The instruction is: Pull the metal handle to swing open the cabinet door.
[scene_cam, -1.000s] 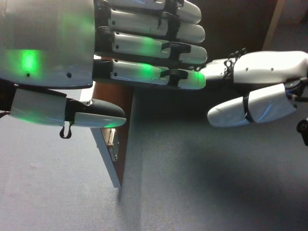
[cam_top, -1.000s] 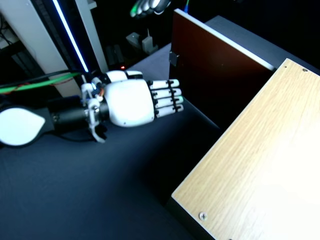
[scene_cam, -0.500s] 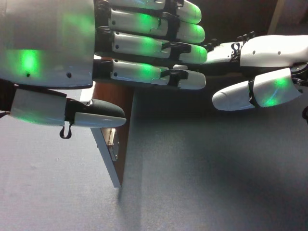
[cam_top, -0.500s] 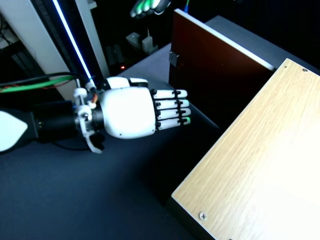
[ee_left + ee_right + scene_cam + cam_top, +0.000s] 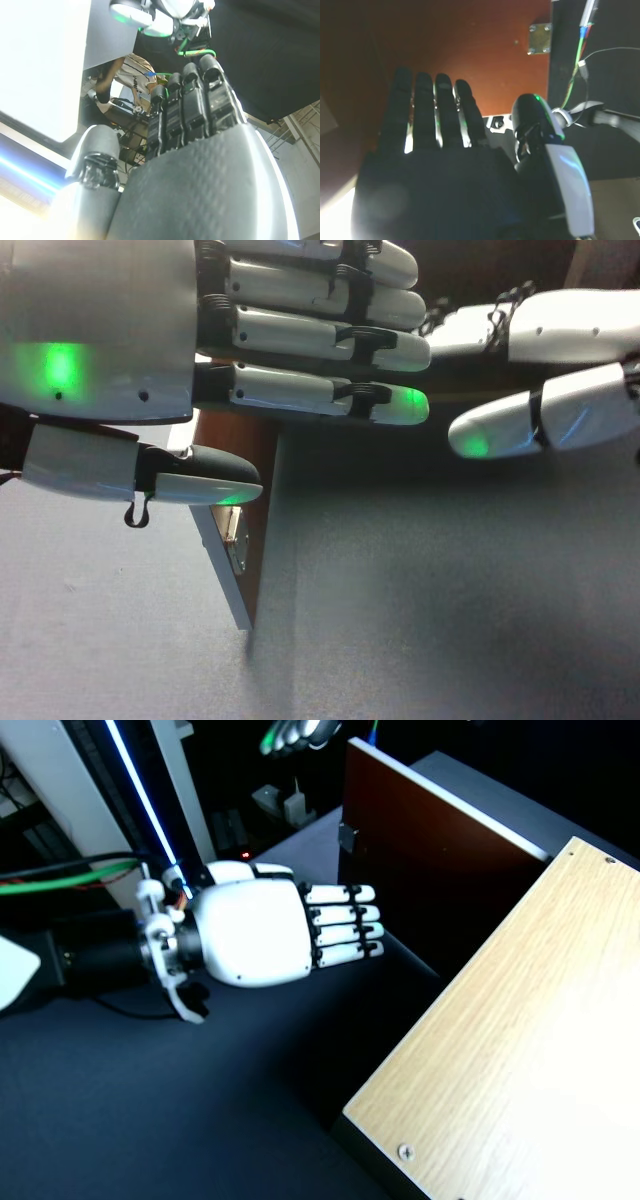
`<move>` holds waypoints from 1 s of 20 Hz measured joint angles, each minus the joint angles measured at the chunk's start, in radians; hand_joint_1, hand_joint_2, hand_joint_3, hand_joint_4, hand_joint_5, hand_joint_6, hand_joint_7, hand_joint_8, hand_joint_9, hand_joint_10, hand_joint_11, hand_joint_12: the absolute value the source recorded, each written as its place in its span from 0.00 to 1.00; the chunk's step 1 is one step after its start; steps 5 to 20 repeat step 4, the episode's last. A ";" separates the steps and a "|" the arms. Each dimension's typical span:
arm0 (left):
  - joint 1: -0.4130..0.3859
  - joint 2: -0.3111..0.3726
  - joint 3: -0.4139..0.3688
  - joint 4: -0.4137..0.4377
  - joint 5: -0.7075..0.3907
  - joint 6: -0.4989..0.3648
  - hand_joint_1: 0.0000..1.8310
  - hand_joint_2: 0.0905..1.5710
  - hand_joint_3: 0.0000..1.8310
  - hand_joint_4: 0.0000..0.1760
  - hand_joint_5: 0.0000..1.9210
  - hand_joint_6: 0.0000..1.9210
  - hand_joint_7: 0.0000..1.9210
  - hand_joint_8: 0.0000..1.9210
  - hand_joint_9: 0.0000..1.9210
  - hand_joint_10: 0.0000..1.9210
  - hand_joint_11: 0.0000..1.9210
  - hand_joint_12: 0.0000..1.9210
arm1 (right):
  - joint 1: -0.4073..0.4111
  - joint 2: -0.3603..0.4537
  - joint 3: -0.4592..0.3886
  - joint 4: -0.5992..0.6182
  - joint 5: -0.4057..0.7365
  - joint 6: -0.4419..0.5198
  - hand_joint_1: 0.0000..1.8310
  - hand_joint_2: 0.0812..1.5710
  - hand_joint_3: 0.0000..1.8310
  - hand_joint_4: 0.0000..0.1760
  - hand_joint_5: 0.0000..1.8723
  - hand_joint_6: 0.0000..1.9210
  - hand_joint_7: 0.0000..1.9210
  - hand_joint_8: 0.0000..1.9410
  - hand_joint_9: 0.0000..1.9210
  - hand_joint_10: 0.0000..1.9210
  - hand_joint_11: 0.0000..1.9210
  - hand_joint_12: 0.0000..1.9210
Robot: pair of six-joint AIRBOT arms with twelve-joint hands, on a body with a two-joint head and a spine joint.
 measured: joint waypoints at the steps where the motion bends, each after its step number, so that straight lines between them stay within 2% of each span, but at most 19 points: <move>1: 0.000 0.000 0.000 0.000 0.000 0.000 0.00 1.00 0.03 0.00 0.09 0.00 0.09 0.00 0.08 0.00 0.00 0.20 | 0.011 0.008 -0.003 0.001 0.003 0.000 0.00 1.00 0.02 0.00 0.05 0.00 0.05 0.00 0.04 0.00 0.00 0.15; 20: 0.000 0.000 0.000 0.000 0.000 0.000 0.00 1.00 0.03 0.00 0.09 0.00 0.09 0.00 0.08 0.00 0.00 0.19 | 0.024 0.010 -0.003 -0.009 0.003 0.000 0.00 1.00 0.02 0.00 0.05 0.00 0.05 0.00 0.04 0.00 0.00 0.15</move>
